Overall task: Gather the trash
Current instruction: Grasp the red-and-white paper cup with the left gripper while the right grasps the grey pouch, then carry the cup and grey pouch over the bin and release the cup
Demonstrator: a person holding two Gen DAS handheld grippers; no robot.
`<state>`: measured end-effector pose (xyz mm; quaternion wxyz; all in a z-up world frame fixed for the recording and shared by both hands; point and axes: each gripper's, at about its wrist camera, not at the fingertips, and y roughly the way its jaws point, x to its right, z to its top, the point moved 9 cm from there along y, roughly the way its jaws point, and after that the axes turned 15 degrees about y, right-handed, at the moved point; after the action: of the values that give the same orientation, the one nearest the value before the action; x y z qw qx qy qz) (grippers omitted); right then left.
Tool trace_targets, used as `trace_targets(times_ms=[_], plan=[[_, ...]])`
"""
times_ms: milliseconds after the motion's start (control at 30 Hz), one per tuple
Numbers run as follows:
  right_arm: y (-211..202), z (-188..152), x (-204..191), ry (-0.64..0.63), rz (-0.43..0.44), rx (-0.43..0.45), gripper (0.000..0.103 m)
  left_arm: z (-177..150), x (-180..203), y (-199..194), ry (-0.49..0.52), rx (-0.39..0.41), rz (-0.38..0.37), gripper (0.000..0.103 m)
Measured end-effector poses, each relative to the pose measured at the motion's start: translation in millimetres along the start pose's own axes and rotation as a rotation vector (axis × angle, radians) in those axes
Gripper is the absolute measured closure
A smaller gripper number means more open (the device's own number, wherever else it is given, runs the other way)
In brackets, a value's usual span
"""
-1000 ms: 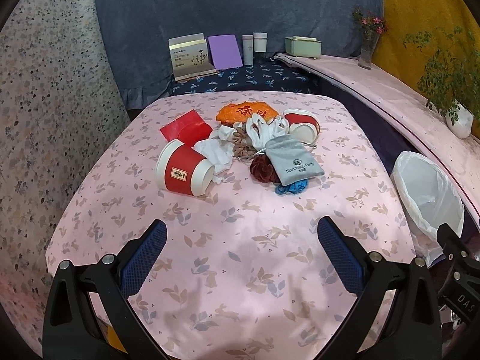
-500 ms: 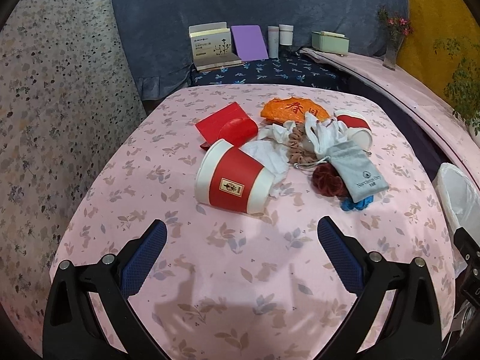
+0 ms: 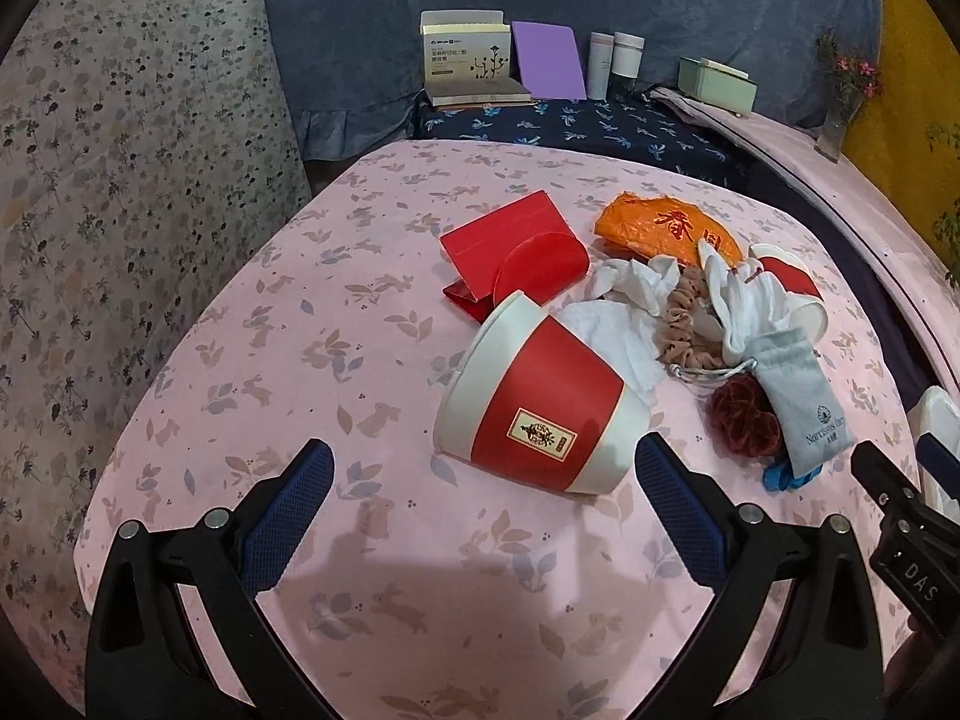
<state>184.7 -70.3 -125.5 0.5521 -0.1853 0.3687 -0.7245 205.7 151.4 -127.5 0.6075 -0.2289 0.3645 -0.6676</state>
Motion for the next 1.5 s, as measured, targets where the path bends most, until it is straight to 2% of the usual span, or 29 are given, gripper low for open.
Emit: trace_targets(times_ms=[267, 333, 400, 500, 667, 900, 1167, 1500], plan=[[42.6, 6.2, -17.6, 0.003, 0.016, -0.055, 0.044, 15.4, 0.5, 32.9, -0.104, -0.048, -0.051, 0.007], [50.3, 4.6, -18.3, 0.010, 0.018, -0.073, 0.052, 17.3, 1.8, 40.8, -0.131, -0.066, -0.063, 0.007], [55.9, 0.9, -17.8, 0.015, 0.024, -0.093, 0.066, 17.6, 3.8, 48.9, -0.152, -0.087, -0.068, 0.007], [56.1, -2.3, -20.6, 0.011, 0.042, -0.100, 0.081, 14.5, 5.1, 61.6, -0.177, -0.125, -0.066, 0.007], [46.1, -3.8, -23.6, -0.017, 0.049, -0.071, 0.097, 7.4, 5.3, 65.1, -0.238, -0.142, -0.093, 0.009], [18.6, 4.1, -22.2, -0.003, 0.084, -0.029, 0.099, 11.6, 8.1, 40.5, -0.230, -0.067, -0.109, 0.010], [-18.8, 19.8, -8.8, 0.048, 0.097, 0.043, 0.099, 20.2, 22.4, 0.5, -0.171, 0.008, -0.110, 0.010], [-65.9, 41.4, 42.9, 0.134, 0.071, 0.140, 0.099, 30.0, 71.1, -47.7, -0.073, 0.072, -0.142, 0.010]])
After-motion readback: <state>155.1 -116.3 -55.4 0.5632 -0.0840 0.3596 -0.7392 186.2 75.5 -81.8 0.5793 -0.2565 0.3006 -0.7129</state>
